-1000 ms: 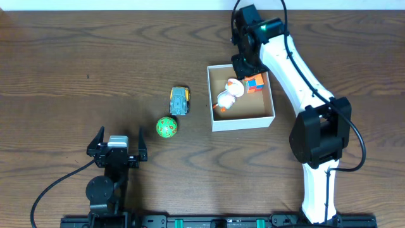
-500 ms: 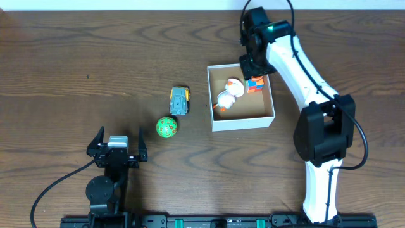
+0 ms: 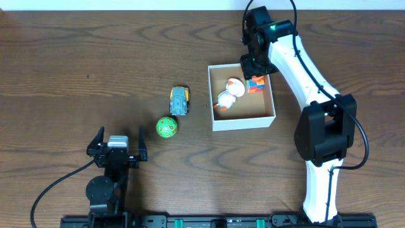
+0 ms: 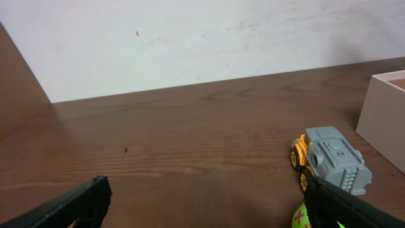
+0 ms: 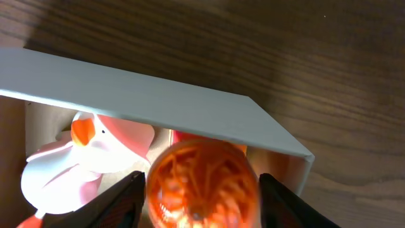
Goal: Pack container
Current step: 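Open the right gripper and lift it out of the box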
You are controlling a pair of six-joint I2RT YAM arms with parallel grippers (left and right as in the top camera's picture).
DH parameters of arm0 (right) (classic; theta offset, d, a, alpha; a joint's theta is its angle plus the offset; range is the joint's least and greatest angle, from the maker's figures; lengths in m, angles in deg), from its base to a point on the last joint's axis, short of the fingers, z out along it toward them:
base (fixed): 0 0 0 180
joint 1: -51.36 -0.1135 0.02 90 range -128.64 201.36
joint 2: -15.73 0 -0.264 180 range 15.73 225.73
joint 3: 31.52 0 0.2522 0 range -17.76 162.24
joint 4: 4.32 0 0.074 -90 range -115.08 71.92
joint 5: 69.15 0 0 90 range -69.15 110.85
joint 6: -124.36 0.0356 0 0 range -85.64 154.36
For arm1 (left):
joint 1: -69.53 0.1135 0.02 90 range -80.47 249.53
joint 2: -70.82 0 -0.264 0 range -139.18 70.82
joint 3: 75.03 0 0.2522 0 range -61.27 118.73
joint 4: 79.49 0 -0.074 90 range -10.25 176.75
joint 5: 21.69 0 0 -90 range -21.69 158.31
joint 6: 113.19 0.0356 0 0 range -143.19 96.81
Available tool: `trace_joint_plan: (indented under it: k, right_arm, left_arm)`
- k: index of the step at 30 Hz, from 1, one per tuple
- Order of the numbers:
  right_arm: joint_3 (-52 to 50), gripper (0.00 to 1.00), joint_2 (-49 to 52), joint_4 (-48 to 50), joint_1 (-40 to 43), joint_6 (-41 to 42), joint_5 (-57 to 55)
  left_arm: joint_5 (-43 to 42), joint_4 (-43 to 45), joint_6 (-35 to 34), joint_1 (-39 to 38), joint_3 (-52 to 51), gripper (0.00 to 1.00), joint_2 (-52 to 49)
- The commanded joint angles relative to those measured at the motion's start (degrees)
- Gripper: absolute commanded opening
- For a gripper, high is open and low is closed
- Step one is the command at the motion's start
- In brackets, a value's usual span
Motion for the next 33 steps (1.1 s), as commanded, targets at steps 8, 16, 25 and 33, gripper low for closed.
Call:
trace_joint_plan:
  k: [8, 16, 25, 33]
  right_arm:
    - [-0.2, 0.62, 0.0, 0.4, -0.3, 0.5, -0.2]
    - [1.0, 0.66, 0.0, 4.3, -0.6, -2.1, 5.9]
    - [12.2, 0.73, -0.9, 1.1, -1.0, -2.2, 5.8]
    - [20.0, 0.86, -3.5, -3.4, -0.1, -3.5, -0.5]
  left_arm:
    - [-0.5, -2.1, 0.3, 0.2, -0.9, 0.98, 0.0]
    - [-0.5, -2.1, 0.3, 0.2, -0.9, 0.98, 0.0]
    - [-0.4, -2.1, 0.3, 0.2, -0.9, 0.98, 0.0]
    - [-0.4, -2.1, 0.3, 0.2, -0.9, 0.98, 0.0]
